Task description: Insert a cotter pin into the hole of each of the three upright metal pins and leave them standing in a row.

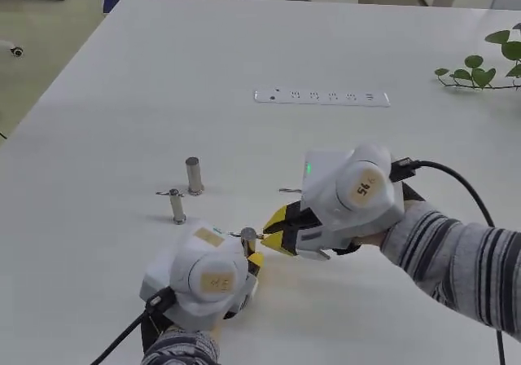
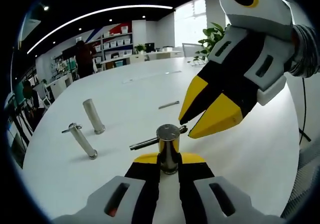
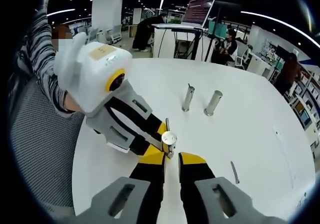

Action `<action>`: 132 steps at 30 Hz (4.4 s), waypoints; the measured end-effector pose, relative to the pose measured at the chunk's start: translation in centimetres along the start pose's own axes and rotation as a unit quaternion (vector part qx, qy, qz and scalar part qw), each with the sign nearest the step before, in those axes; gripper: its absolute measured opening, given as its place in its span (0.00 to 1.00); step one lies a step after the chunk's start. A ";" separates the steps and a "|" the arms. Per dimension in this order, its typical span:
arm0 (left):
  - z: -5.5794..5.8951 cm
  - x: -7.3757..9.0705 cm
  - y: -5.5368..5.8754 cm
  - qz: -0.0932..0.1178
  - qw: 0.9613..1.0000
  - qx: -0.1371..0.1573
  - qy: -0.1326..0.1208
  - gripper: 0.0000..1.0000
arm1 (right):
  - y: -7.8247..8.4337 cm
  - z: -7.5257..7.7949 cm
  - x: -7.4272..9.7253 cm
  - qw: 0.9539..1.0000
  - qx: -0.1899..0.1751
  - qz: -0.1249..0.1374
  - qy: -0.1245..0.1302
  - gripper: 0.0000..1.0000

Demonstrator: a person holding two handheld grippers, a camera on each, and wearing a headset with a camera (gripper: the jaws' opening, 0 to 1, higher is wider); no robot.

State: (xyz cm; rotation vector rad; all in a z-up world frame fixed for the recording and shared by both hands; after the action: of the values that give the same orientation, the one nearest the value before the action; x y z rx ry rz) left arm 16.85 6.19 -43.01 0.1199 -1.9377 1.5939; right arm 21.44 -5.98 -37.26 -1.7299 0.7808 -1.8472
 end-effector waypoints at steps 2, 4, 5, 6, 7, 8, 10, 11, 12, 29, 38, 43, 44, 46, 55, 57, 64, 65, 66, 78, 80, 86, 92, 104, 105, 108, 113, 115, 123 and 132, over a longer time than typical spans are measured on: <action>0.0 0.0 0.0 -0.001 1.000 -0.004 0.004 0.09 | 0.3 0.1 0.2 1.000 -0.009 0.002 0.004 0.07; -0.1 0.0 -0.1 0.000 1.000 -0.005 0.005 0.09 | 0.6 0.1 0.4 1.000 -0.023 0.004 0.009 0.08; -0.1 -0.1 -0.1 -0.001 1.000 -0.004 0.005 0.09 | 0.7 0.1 0.5 1.000 -0.026 0.007 0.011 0.08; -0.2 -0.1 -0.1 -0.001 1.000 -0.005 0.006 0.09 | 0.9 0.2 0.6 0.999 -0.031 0.011 0.013 0.07; -0.3 -0.2 -0.2 -0.001 1.000 -0.006 0.007 0.09 | 1.1 0.2 0.8 0.999 -0.039 0.012 0.017 0.07; -0.4 -0.3 -0.2 -0.001 1.000 -0.007 0.007 0.09 | 1.3 0.3 0.9 0.999 -0.047 0.012 0.020 0.07; -0.7 -0.5 -0.3 -0.001 1.000 -0.008 0.007 0.09 | 1.6 0.4 1.1 0.998 -0.058 0.016 0.025 0.07; -0.9 -0.7 -0.4 -0.001 1.000 -0.010 0.004 0.09 | 1.8 0.5 1.2 0.997 -0.069 0.020 0.027 0.07; -1.1 -0.8 -0.5 -0.001 1.000 -0.009 0.003 0.09 | 1.9 0.6 1.3 0.996 -0.076 0.024 0.030 0.07; -4.0 -3.3 -1.8 0.000 1.000 0.011 -0.005 0.09 | 2.8 0.9 1.6 0.991 -0.115 0.052 0.045 0.10; -4.0 -4.1 -2.1 0.003 1.000 0.024 -0.004 0.09 | 3.6 0.9 1.5 0.990 -0.129 0.046 0.047 0.10; -4.1 -4.3 -2.2 0.005 1.000 0.025 -0.006 0.09 | 3.7 1.0 1.5 0.989 -0.133 0.046 0.047 0.10; -4.0 -4.3 -2.2 0.005 1.000 0.024 -0.006 0.09 | 3.7 1.0 1.5 0.989 -0.133 0.047 0.048 0.10; -3.9 -4.2 -2.2 0.005 1.000 0.019 -0.008 0.09 | 3.7 1.0 1.4 0.988 -0.136 0.048 0.049 0.10; -3.7 -4.2 -2.2 0.009 1.000 0.010 -0.017 0.10 | 3.4 1.0 1.2 0.987 -0.144 0.053 0.050 0.10; -3.7 -4.2 -2.2 0.008 1.000 0.012 -0.017 0.10 | 3.4 1.0 1.2 0.987 -0.144 0.055 0.051 0.10; -3.7 -3.9 -2.3 0.007 1.000 0.027 -0.013 0.24 | 3.0 1.3 1.3 0.985 -0.150 0.060 0.056 0.13; -3.8 -3.8 -2.2 0.005 0.999 0.028 -0.014 0.23 | 2.9 1.4 1.4 0.985 -0.153 0.063 0.057 0.13; -3.7 -3.7 -2.2 0.002 1.000 0.027 -0.013 0.23 | 2.7 1.5 1.4 0.984 -0.155 0.066 0.058 0.13; -3.2 -0.8 -2.6 0.008 0.999 0.042 0.002 0.40 | -0.9 2.5 1.4 0.975 -0.172 0.124 0.058 0.23; -3.2 -0.2 -2.7 0.012 0.999 0.043 0.002 0.41 | -1.6 2.8 1.2 0.976 -0.170 0.125 0.061 0.25; -3.2 1.8 -2.4 0.017 0.999 0.040 0.010 0.54 | -3.6 3.9 0.4 0.973 -0.176 0.130 0.069 0.29; -3.9 3.5 -1.9 0.019 0.998 0.058 0.009 0.66 | -5.8 5.1 -1.4 0.971 -0.172 0.147 0.073 0.29; -5.7 5.5 -1.2 0.027 0.997 0.073 -0.002 0.86 | -7.8 7.3 -5.2 0.966 -0.179 0.166 0.080 0.33; -6.0 5.7 -1.1 0.027 0.997 0.070 -0.006 0.86 | -7.7 7.7 -5.6 0.967 -0.183 0.162 0.080 0.33; -6.5 6.0 -1.1 0.033 0.997 0.068 -0.009 0.88 | -7.4 8.4 -6.8 0.968 -0.185 0.147 0.083 0.33; -6.8 6.1 -1.3 0.041 0.998 0.048 -0.012 0.93 | -6.9 9.2 -8.0 0.962 -0.210 0.151 0.084 0.32; -6.9 6.1 -1.3 0.042 0.998 0.045 -0.013 0.94 | -7.0 9.1 -8.3 0.961 -0.214 0.154 0.082 0.31; -7.0 6.1 -0.9 0.032 0.998 0.052 -0.005 0.99 | -6.8 8.8 -9.6 0.966 -0.208 0.139 0.072 0.24; -7.6 5.8 -0.8 0.034 0.995 0.088 -0.013 0.99 | -6.9 8.9 -10.6 0.966 -0.212 0.130 0.064 0.19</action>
State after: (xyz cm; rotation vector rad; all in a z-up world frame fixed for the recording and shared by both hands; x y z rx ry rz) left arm 15.55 14.73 -38.79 0.1490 -1.8369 1.8149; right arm 31.32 5.59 -39.75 -1.6562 1.4710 -1.7094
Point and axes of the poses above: the centre of the closed fingertips' face, and the gripper's own axes: x roughly backward along the fingers, z roughly to its right, y roughly out of its underside, the point moved 10 cm from there along x, roughly backward along the fingers, and after that the axes turned 7 degrees about -y, right-handed, at the moved point
